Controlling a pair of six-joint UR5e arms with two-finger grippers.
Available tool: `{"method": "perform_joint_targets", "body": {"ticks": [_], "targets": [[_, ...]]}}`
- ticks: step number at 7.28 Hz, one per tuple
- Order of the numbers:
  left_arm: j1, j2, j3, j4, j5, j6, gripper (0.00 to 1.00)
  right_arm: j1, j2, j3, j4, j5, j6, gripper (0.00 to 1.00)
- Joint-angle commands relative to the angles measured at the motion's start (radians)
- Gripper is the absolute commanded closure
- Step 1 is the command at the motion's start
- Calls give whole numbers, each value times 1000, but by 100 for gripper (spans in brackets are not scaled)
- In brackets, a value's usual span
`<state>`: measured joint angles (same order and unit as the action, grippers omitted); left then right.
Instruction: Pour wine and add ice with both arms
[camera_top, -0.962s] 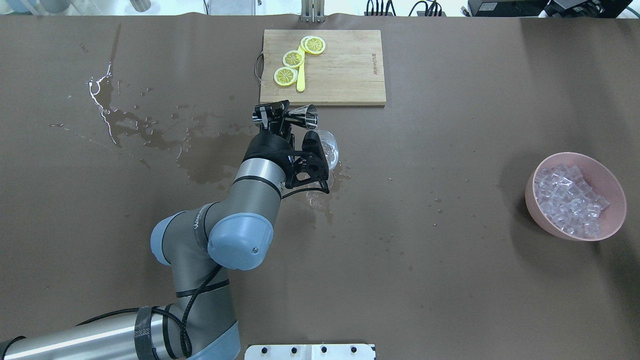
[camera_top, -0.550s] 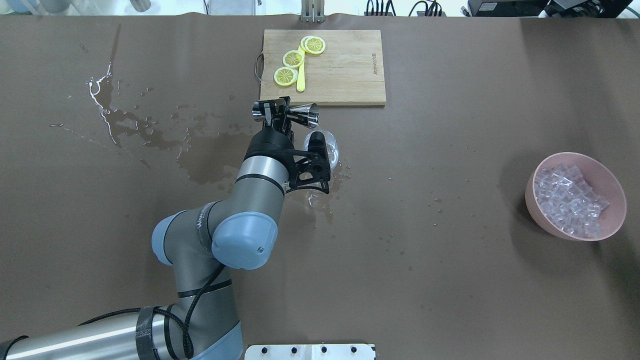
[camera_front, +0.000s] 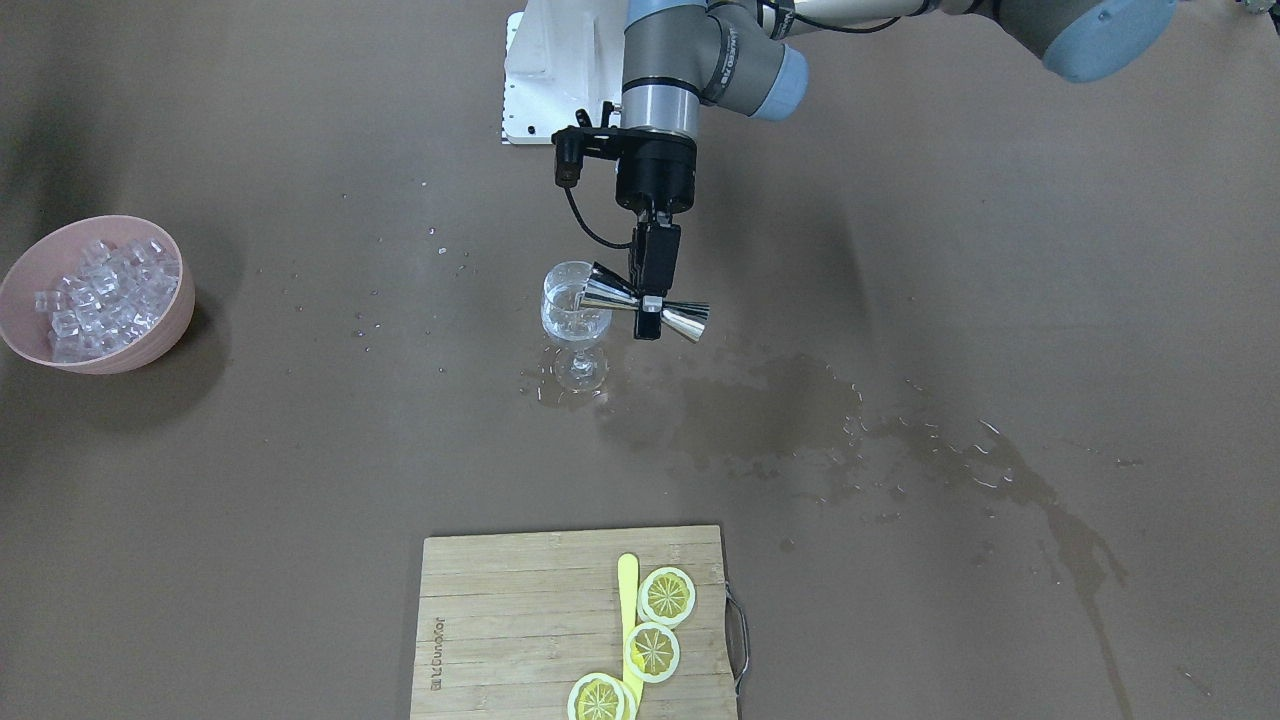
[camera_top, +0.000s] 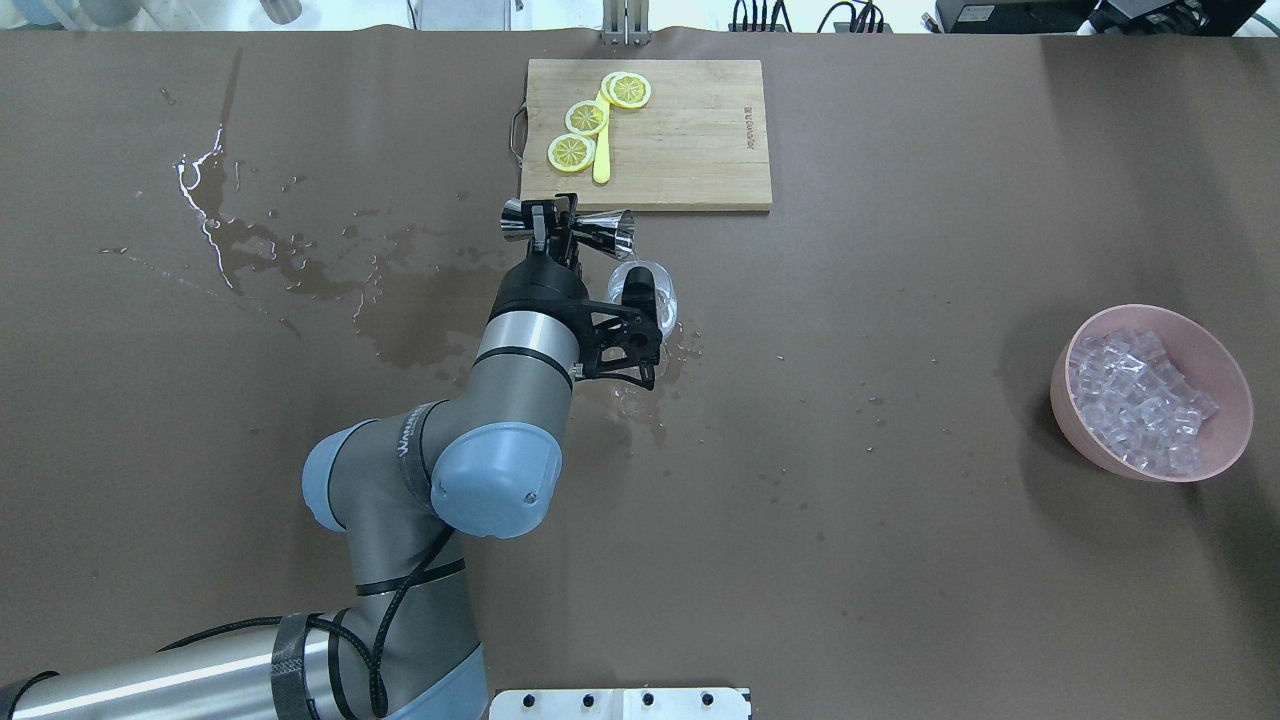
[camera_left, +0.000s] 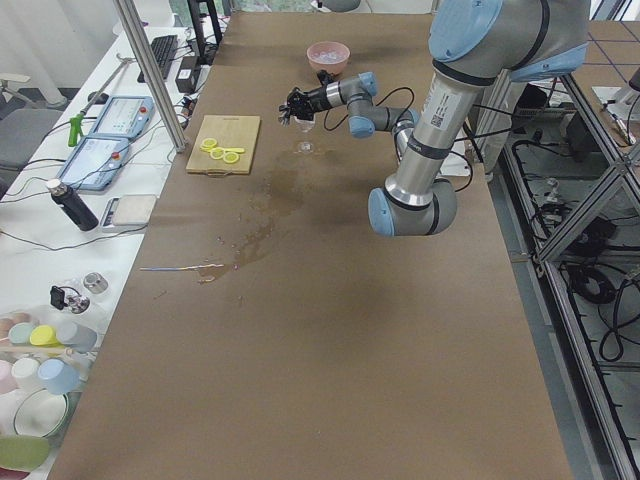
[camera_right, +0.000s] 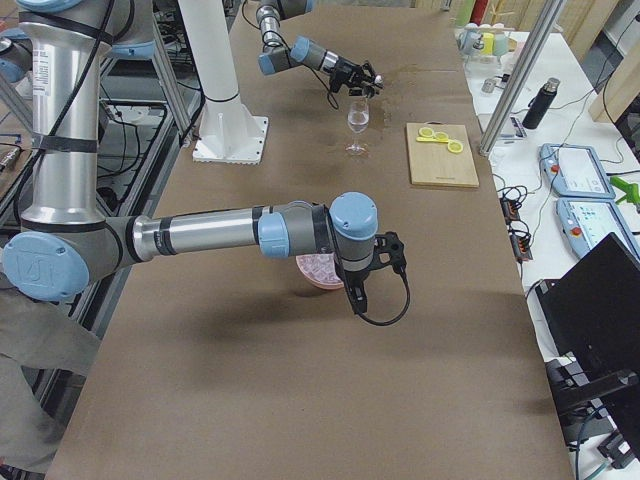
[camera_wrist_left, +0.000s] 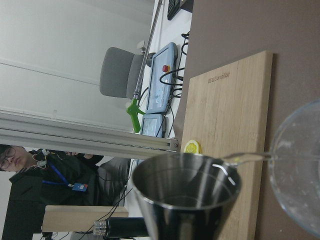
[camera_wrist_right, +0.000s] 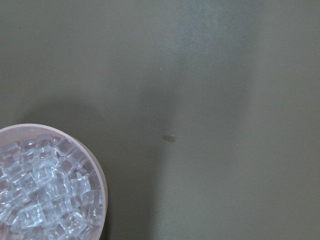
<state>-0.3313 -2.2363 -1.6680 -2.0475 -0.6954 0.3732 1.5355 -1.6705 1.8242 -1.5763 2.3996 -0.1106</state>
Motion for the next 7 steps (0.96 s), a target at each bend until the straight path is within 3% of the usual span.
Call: {"method": "perform_joint_targets", "body": {"ticks": [1, 7], "targets": [[3, 0, -1, 19, 4, 4, 100, 0, 0, 0, -1, 0, 0, 0], [5, -9, -38, 81, 5, 90, 100, 0, 0, 0, 1, 0, -1, 0]]}}
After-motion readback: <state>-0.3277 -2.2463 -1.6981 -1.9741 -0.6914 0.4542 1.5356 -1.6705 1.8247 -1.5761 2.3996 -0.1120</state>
